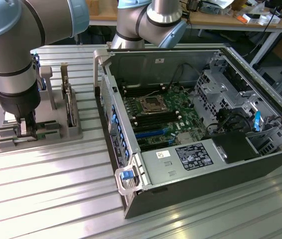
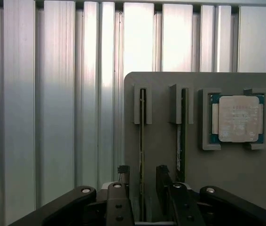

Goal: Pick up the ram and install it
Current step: 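Pick up the ram and move it above insertion slot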

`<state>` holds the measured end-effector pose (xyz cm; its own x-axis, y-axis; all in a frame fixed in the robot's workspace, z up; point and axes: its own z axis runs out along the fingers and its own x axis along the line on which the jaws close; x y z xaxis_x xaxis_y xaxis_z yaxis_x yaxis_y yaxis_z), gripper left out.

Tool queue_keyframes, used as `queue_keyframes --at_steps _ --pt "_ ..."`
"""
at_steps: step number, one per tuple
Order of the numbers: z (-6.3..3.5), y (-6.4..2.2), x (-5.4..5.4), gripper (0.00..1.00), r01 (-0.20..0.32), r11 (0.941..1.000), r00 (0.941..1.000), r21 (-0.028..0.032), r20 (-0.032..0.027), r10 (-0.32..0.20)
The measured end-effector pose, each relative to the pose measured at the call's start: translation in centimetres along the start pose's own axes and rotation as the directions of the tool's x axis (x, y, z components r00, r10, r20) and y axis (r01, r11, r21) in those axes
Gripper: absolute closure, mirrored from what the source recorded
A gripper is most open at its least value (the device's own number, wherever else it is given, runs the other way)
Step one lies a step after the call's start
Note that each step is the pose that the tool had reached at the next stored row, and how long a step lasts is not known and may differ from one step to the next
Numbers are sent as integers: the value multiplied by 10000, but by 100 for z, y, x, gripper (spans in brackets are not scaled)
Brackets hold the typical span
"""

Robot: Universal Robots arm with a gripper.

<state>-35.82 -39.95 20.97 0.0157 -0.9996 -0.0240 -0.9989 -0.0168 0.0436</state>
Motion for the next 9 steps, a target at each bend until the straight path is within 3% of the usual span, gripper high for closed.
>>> queue_keyframes --at_steps 5,9 --pt "0 0 0 88 0 10000 10000 0 0 0" --pt "0 0 0 88 -1 10000 10000 0 0 1"
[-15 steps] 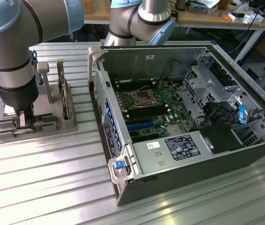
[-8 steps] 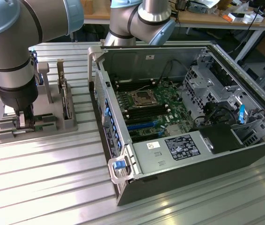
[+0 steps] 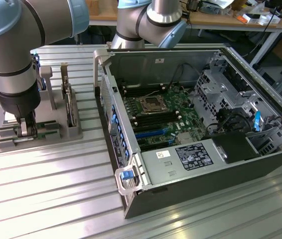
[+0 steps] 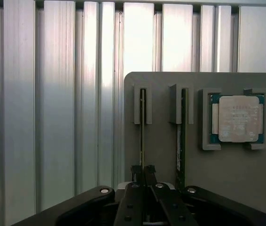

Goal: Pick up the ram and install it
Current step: 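Pick up the ram and move it above insertion slot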

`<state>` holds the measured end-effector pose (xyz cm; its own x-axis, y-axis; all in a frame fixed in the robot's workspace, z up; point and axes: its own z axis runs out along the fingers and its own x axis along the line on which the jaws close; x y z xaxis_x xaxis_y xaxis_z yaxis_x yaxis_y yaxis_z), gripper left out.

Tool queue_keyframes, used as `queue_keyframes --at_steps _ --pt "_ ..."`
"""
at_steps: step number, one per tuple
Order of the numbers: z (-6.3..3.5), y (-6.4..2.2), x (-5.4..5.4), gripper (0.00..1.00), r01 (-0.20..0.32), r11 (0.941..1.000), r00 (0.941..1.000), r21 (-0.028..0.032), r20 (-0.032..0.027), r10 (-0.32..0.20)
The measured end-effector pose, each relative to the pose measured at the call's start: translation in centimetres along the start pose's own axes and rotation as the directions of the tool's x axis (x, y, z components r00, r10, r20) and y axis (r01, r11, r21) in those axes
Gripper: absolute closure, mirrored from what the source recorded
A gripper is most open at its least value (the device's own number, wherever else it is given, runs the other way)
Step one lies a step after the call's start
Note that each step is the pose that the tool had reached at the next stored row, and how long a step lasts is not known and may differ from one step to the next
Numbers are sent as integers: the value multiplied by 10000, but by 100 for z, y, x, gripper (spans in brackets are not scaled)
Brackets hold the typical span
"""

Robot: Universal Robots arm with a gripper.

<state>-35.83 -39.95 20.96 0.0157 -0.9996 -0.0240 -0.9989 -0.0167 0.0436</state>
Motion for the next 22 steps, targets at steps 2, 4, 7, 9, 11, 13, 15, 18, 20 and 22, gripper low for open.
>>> queue_keyframes --at_steps 2,4,7,9,11,13,15,18,20,22 --pt "0 0 0 88 0 10000 10000 0 0 0" --pt "-2 0 0 88 0 10000 10000 2 2 0" --pt "-7 0 0 88 0 10000 10000 1 1 0" --pt "-10 0 0 88 0 10000 10000 0 0 0" --pt "-19 1 0 88 0 10000 10000 -2 -2 0" --pt "-33 1 -1 88 0 10000 10000 -1 0 0" --pt "-61 3 -1 88 0 10000 10000 -1 0 0" --pt "-112 5 -3 88 0 10000 10000 -1 -1 0" --pt "-127 6 -3 88 0 10000 10000 0 0 0" --pt "-145 6 -4 88 0 10000 10000 0 0 0"
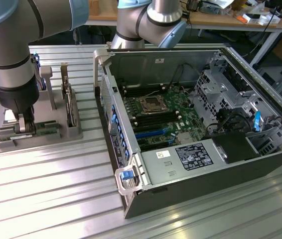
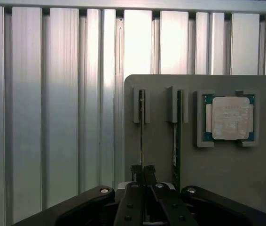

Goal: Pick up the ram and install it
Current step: 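Pick up the ram and move it above insertion slot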

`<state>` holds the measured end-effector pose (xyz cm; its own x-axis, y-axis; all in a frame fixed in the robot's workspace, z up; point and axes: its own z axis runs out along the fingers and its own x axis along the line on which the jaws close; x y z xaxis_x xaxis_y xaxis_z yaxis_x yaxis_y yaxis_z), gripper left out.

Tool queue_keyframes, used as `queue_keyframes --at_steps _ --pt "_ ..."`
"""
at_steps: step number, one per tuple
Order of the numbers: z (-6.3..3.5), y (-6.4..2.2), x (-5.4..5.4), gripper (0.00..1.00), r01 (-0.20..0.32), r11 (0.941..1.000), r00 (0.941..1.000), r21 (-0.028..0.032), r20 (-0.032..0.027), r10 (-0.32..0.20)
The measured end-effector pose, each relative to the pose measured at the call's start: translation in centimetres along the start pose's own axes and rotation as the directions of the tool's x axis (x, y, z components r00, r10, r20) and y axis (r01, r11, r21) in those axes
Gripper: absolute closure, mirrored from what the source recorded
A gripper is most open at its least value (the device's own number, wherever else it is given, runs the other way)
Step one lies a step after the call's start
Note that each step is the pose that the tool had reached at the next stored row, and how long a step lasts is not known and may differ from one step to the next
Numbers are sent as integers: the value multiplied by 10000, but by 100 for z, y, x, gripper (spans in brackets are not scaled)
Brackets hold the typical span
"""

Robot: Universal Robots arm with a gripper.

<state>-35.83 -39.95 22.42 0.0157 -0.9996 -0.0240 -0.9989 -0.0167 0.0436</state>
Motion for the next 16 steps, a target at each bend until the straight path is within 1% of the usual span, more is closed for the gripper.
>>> queue_keyframes --at_steps 5,16 --pt "-33 1 -1 88 0 10000 10000 2 2 0" --pt "-67 3 -2 88 0 10000 10000 1 1 0"
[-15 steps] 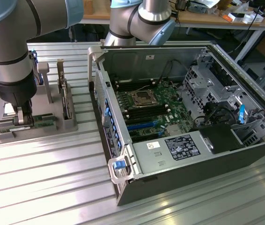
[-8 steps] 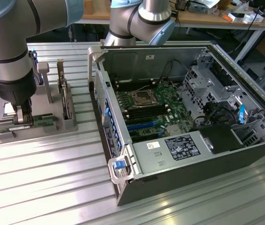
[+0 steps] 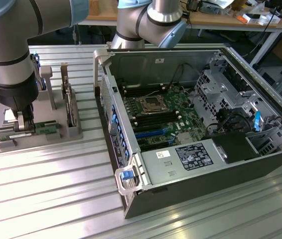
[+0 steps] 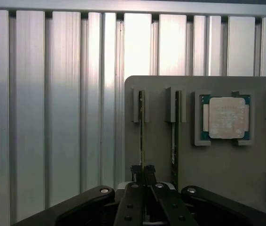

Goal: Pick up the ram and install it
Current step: 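Pick up the ram and move it above insertion slot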

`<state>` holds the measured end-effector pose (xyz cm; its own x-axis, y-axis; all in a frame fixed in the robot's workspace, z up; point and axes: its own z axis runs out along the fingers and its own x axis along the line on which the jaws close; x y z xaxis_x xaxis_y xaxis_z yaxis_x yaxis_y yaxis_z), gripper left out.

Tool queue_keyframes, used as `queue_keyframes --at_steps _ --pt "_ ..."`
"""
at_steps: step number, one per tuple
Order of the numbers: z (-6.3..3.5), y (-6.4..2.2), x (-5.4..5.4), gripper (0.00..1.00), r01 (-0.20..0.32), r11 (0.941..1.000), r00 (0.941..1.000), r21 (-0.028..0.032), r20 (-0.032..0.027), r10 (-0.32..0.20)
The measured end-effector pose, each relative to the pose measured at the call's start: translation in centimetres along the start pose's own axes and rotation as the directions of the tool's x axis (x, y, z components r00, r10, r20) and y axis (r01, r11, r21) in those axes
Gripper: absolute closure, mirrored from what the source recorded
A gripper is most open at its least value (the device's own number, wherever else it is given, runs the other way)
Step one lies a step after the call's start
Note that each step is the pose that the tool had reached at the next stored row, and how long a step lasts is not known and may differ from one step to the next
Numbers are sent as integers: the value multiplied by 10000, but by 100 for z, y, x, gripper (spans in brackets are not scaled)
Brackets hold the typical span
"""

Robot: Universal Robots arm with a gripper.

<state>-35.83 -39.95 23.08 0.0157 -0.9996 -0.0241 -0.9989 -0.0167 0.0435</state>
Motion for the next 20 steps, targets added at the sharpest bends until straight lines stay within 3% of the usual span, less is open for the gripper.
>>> queue_keyframes --at_steps 20 --pt "-69 3 -2 88 0 10000 10000 -1 -1 0"
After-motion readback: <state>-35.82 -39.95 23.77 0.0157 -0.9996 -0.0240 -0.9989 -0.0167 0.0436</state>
